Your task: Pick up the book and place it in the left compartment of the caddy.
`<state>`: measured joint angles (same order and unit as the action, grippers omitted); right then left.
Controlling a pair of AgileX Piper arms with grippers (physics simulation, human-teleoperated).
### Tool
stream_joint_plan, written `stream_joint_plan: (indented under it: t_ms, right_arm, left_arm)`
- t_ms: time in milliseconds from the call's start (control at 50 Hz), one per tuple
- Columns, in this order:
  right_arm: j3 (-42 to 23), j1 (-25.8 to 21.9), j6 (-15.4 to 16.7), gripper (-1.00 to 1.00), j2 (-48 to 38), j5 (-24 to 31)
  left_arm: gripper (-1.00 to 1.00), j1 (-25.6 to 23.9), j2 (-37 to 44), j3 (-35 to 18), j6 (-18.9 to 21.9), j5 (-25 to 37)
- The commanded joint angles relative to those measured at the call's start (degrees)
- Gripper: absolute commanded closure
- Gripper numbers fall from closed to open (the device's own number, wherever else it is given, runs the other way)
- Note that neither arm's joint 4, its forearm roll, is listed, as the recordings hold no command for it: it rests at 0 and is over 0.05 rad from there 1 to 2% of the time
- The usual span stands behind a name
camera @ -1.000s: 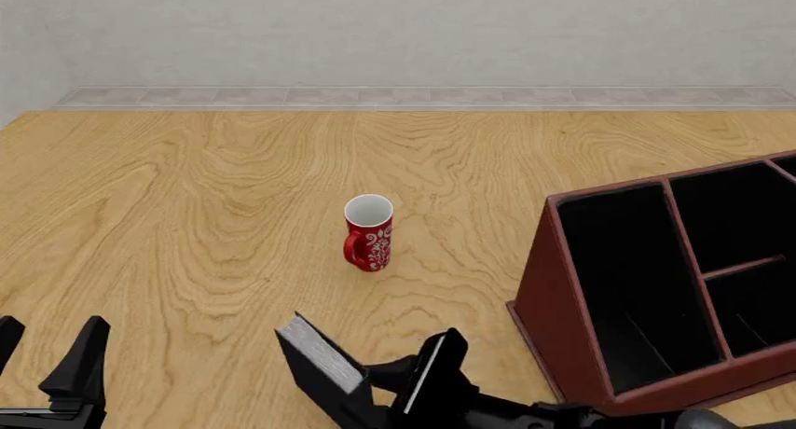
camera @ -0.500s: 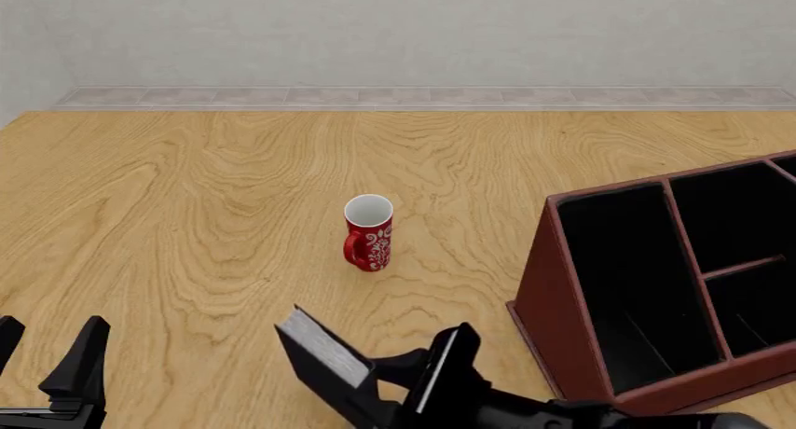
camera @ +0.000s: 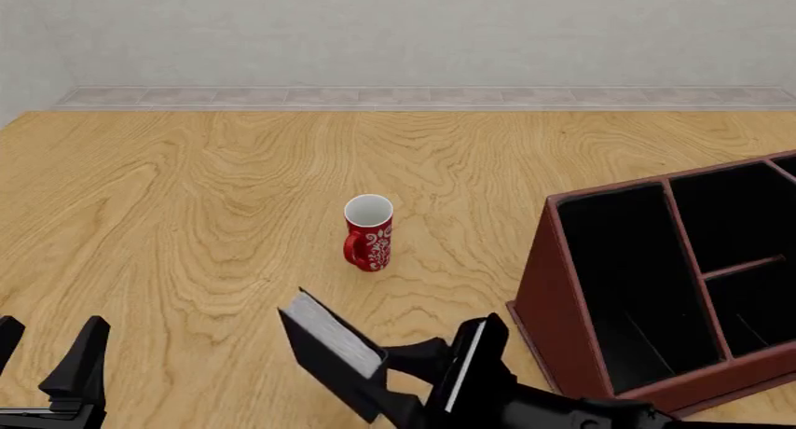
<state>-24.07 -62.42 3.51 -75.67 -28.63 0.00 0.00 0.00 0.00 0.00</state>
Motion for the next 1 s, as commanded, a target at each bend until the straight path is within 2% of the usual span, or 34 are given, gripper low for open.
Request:
stream_joint_plan:
  t_ms: [20, 300, 600, 680, 1000]
  right_arm:
    - [0.15, 0.21, -0.46, 1.00, 5.28, 1.69]
    - [1.00, 1.05, 0.33, 1.00, 9.89, 3.45]
    - [0.06, 1.04, 1.92, 1.00, 16.53, 8.21]
    - [-0.13, 0.73, 3.18, 1.00, 18.71, 9.45]
    - [0.07, 2.37, 4.57, 1.00, 27.06, 15.53]
  left_arm:
    - [-1.00, 0.00, 0.00, 0.00, 0.00, 0.00]
    - [-1.00, 0.00, 0.00, 0.00, 0.00, 0.00]
    - [-1.00, 0.00, 0.00, 0.00, 0.00, 0.00]
    - [-1.00, 0.00, 0.00, 0.00, 0.00, 0.00]
    - [-1.00, 0.00, 0.00, 0.00, 0.00, 0.00]
